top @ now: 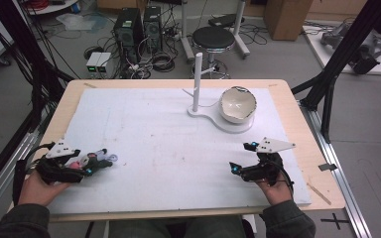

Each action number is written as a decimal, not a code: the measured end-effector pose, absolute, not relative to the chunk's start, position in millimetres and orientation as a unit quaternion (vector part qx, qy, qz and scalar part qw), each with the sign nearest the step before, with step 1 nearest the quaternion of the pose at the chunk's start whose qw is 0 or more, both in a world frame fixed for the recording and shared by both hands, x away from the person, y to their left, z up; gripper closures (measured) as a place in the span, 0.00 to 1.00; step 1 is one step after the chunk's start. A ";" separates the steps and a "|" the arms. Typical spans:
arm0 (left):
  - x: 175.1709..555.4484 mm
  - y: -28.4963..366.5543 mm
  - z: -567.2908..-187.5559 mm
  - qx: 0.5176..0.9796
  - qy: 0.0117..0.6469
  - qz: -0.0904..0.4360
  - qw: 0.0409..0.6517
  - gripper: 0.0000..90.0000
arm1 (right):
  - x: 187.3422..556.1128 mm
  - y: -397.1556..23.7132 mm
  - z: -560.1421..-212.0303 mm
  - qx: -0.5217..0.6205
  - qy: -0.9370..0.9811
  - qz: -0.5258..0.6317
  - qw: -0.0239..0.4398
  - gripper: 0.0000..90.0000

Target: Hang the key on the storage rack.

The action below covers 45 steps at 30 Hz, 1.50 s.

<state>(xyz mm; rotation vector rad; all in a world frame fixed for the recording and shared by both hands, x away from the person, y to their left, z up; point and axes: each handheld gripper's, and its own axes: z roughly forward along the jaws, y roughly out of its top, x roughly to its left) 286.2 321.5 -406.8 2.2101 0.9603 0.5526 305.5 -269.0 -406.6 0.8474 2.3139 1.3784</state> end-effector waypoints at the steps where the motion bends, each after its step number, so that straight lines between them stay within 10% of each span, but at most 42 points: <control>1: 286.2 321.5 -406.8 0.844 0.367 0.211 0.328 0.27 | 305.5 -269.0 -406.6 0.296 0.809 0.482 0.158 0.11; 45: 285.1 319.0 -421.0 0.835 0.382 0.183 0.351 0.53 | 308.4 -268.3 -411.6 0.296 0.816 0.473 0.151 0.11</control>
